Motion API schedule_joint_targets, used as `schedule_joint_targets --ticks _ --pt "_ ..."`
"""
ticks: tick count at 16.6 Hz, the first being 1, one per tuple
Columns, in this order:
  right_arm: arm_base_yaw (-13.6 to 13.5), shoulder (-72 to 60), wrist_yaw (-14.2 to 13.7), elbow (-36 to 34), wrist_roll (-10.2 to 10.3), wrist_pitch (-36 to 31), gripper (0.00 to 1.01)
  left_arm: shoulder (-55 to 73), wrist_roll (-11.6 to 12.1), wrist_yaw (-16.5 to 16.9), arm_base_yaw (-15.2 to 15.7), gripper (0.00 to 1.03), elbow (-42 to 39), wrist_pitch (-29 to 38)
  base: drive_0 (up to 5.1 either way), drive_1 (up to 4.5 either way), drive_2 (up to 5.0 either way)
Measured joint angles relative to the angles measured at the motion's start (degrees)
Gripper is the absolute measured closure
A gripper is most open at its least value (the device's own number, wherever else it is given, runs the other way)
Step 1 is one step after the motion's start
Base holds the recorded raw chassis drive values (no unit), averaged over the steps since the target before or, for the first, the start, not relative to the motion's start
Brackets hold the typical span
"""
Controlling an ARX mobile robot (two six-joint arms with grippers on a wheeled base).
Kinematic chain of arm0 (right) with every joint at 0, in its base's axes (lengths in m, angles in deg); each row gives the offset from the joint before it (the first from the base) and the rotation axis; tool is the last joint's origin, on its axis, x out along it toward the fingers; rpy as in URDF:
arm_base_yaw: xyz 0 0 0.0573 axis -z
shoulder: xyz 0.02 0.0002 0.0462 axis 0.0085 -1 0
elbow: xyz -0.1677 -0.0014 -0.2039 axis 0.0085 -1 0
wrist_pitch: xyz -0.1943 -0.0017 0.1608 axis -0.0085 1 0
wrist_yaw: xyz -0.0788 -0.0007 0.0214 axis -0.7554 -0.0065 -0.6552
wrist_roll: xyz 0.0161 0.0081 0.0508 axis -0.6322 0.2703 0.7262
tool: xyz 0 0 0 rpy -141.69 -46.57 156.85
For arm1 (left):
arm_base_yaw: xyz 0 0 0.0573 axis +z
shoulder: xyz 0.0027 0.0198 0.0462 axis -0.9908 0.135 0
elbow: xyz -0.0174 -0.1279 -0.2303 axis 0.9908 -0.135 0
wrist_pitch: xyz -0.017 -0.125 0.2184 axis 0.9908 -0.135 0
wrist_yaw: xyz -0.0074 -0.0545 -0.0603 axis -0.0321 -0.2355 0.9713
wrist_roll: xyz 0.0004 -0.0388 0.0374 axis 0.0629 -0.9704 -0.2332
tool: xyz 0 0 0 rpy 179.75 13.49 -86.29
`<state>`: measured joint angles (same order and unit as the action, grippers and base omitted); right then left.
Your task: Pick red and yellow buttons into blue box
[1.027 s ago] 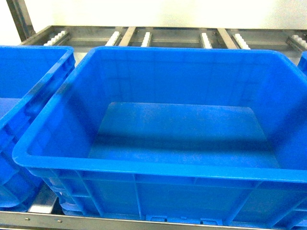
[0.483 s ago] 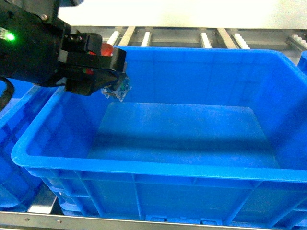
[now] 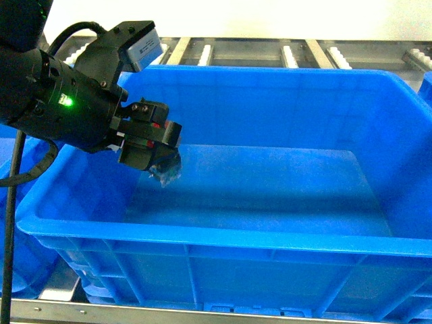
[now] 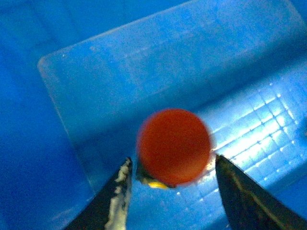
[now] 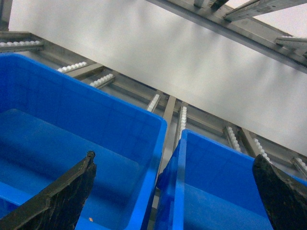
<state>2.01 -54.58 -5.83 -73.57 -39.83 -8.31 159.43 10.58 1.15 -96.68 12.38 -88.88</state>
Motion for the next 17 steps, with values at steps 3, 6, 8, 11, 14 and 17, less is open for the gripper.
schedule_joint_targets --ticks 3,6,8,11,14,17 --pt "0.0 0.0 0.0 0.0 0.0 0.0 0.03 -0.2 -0.2 -0.7 -0.9 0.17 -0.2 1.6 0.0 0.0 0.0" --pt "0.0 0.0 0.0 0.0 0.0 0.0 0.03 -6.5 -3.9 -9.8 0.8 0.05 -3.9 14.1 0.0 0.0 0.0" --pt "0.0 0.0 0.0 0.0 0.0 0.0 0.03 -16.9 -9.7 -21.6 7.0 0.05 -10.1 24.0 0.0 0.0 0.0" --pt "0.0 0.0 0.0 0.0 0.0 0.0 0.03 -33.4 -12.2 -32.4 5.8 0.05 -27.8 27.0 0.0 0.0 0.0" --pt "0.0 0.0 0.0 0.0 0.0 0.0 0.03 -55.9 -15.4 -45.8 -2.9 0.05 -39.1 14.6 0.0 0.0 0.0" --pt "0.0 0.0 0.0 0.0 0.0 0.0 0.03 -61.1 -17.7 -50.6 -6.1 0.05 -39.8 13.0 0.0 0.0 0.0"
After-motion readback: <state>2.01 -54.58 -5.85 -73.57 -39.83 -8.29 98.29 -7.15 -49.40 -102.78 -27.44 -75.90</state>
